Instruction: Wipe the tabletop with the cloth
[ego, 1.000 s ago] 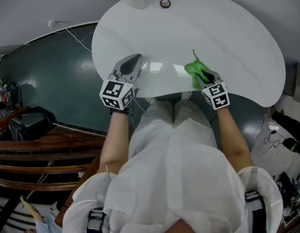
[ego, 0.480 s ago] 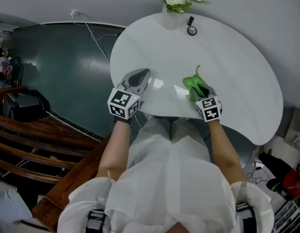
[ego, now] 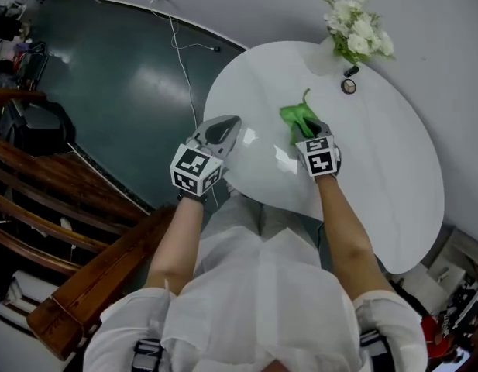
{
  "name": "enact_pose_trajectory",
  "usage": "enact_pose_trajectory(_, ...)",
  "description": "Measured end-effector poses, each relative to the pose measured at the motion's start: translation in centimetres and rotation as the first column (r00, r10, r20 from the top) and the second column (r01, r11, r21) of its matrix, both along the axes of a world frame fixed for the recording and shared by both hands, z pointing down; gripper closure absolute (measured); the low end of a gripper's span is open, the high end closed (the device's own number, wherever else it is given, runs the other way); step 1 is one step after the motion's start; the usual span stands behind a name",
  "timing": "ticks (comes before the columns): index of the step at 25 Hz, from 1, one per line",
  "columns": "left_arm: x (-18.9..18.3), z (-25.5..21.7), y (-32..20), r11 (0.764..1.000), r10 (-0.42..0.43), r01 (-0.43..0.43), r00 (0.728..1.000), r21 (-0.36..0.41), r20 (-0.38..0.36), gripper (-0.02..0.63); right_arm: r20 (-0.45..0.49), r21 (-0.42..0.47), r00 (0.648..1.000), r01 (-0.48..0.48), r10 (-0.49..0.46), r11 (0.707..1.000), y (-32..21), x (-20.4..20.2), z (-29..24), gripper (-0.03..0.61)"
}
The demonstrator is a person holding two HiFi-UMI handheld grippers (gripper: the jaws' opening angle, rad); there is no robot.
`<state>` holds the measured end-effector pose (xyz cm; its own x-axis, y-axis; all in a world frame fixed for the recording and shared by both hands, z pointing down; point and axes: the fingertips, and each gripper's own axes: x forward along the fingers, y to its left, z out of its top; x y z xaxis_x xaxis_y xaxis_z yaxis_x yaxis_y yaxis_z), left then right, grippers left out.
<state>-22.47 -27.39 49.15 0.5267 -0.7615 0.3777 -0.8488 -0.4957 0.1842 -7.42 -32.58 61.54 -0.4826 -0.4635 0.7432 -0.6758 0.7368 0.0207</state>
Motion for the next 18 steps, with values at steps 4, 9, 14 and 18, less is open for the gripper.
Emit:
enact_pose_trajectory(4,-2.6,0.8,-1.0,0.999,-0.032,0.031,0.999,-0.013,-0.008,0.595,-0.027,0.029,1.000,0.012,-0.011,1.000,-5.0,-3.4,0.0,0.495)
enact_pose_trajectory(9,-5.2,0.8,-1.3,0.998,-0.064,0.064,0.998,-0.012,-0.014,0.595,-0.042,0.061,0.999,0.031,-0.028,0.998,-9.9,-7.2,-0.4,0.495)
enact_pose_trajectory(14,-7.8,1.3,-1.3,0.997,-0.079,0.079,0.997,-0.020,-0.009,0.595,-0.019,0.067,1.000,-0.010,0.012,0.998,-14.2,-10.0,-0.2,0.495)
enact_pose_trajectory(18,-9.4,1.8,-0.8,0.996,-0.083,0.083,0.997,-0.032,-0.008,0.595,0.016,0.071,0.999,-0.052,0.051,0.996,-16.3,-12.4,-0.6,0.495)
